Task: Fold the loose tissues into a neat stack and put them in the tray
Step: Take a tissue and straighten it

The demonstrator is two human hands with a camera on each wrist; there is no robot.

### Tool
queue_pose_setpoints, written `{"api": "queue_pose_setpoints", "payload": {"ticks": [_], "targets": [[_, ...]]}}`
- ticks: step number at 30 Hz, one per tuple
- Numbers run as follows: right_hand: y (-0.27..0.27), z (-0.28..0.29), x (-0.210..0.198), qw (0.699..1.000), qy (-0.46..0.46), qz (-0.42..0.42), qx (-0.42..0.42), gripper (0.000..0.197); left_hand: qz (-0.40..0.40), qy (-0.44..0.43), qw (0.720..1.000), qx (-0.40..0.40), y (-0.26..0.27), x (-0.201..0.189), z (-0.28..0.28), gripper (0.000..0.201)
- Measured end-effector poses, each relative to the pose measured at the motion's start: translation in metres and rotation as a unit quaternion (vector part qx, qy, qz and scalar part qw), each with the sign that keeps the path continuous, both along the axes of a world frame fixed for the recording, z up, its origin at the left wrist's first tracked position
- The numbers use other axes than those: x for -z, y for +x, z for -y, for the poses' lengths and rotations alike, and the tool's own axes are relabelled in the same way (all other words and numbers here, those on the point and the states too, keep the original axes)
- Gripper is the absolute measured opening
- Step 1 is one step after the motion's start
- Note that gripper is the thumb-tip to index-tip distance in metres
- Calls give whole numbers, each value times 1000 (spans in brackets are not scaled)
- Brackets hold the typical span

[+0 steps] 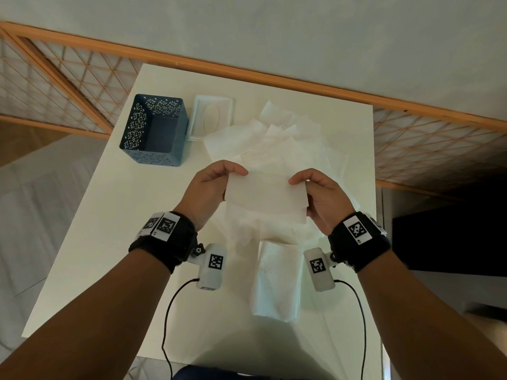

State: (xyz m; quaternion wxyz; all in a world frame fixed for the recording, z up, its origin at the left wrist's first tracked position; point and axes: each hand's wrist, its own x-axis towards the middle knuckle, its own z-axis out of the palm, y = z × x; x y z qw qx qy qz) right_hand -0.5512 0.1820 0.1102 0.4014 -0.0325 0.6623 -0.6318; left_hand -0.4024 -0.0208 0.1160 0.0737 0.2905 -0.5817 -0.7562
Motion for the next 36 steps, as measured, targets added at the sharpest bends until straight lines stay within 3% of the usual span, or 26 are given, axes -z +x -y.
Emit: {"api": "queue_pose_setpoints", "payload": {"ticks": [6,9,11,16,19,21,23,25,27,30,36], "targets": [[-4,-1,0,999,-18,44,5,21,26,68,997,-16,-2,-2,4,28],[-3,0,-3,997,-11,73,27,25,32,23,999,-27,-2,2,3,17],[-2,-1,2,998,-1,46,38,33,26,-17,999,-23,-1,6,2,3],[4,-6,11,999,39,-17,-14,31,30,-22,999,-27,1,12,0,33],[8,-9,13,996,69,-46,-35,14,82,-54,995,2,5,16,0,36],[11,-11,13,992,86,-77,-56,7,139,-142,978,64,12,18,1,36],[14,-14,13,981,118,-122,-98,8,174,-268,939,129,21,19,-2,48],[18,-15,11,964,143,-154,-163,10,163,-306,923,166,26,14,-10,59],[23,-15,7,947,145,-163,-235,10,145,-306,918,203,28,9,-21,53],[28,-16,3,926,153,-180,-295,8,129,-311,906,257,27,8,-37,11],[23,-28,12,914,192,-208,-290,4,163,-143,950,222,42,26,-72,19]]}}
